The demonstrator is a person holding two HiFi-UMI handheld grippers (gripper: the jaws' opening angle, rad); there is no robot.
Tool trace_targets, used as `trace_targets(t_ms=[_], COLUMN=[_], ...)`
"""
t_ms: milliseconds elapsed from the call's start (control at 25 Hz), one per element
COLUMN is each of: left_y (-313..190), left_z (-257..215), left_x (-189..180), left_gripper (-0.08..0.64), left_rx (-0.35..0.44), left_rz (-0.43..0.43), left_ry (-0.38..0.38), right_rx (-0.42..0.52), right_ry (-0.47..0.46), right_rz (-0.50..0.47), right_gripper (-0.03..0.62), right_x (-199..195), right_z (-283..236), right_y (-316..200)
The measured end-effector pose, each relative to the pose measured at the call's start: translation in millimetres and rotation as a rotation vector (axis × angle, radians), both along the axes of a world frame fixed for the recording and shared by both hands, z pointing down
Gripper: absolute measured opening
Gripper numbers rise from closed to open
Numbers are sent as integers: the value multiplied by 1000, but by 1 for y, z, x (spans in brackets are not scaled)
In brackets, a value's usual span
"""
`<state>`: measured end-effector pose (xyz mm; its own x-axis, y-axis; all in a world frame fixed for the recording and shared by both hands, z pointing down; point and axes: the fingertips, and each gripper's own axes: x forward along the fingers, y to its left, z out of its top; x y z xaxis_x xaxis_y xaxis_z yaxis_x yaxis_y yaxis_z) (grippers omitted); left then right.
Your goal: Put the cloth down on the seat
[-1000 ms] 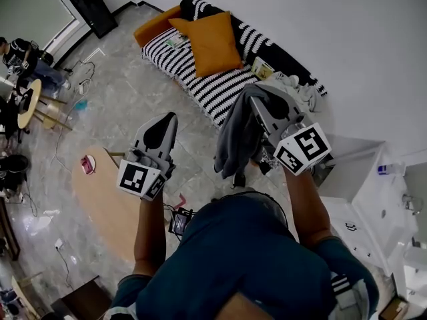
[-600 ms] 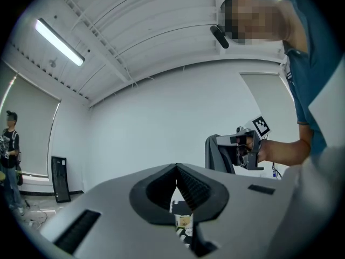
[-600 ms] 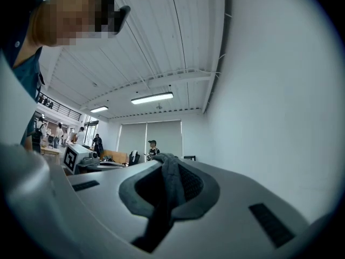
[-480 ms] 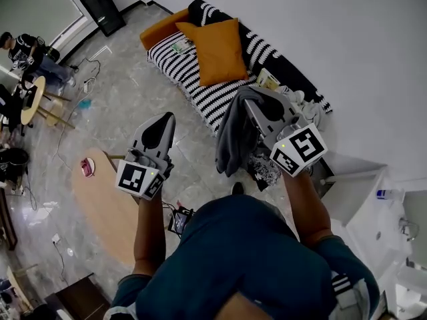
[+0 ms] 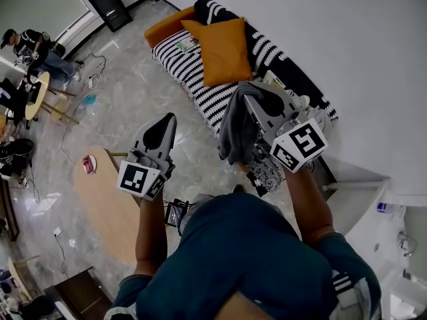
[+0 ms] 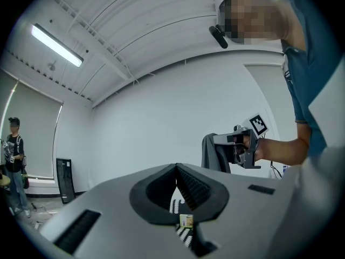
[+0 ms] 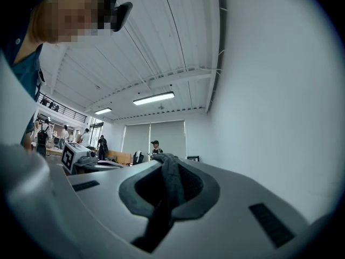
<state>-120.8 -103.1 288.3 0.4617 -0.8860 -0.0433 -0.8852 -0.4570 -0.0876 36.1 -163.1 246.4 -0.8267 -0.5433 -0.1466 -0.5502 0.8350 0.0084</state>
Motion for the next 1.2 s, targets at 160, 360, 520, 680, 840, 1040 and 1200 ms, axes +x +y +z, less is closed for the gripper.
trace_targets(t_ms=[160, 360, 520, 680, 840, 1040, 1200], left_y=[-9, -24, -39, -55, -73, -90, -101], left_z=[-2, 0, -8, -10, -16, -16, -15], left_x=[-14, -34, -56, -77, -101, -123, -142], left_gripper=[5, 5, 5, 5, 5, 5, 5], left_rx=[13, 8, 22, 16, 28, 25, 28], left_rz=[-1, 22, 46, 73, 102, 138, 161], left_ry=[14, 15, 25, 14, 43, 33, 51], right_rx=[-9, -20, -24, -22, -17, -12, -8], right_ry=[2, 9, 15, 10, 5, 10, 15], right_rz=[0, 23, 50, 85, 112, 157, 183], right_gripper=[23, 23, 23, 23, 23, 23, 23], right_x=[-10, -30, -47, -66, -87, -106, -123], right_z=[2, 4, 4, 0, -3, -3, -3], right_y=[-12, -23, -31, -43, -55, -68, -78])
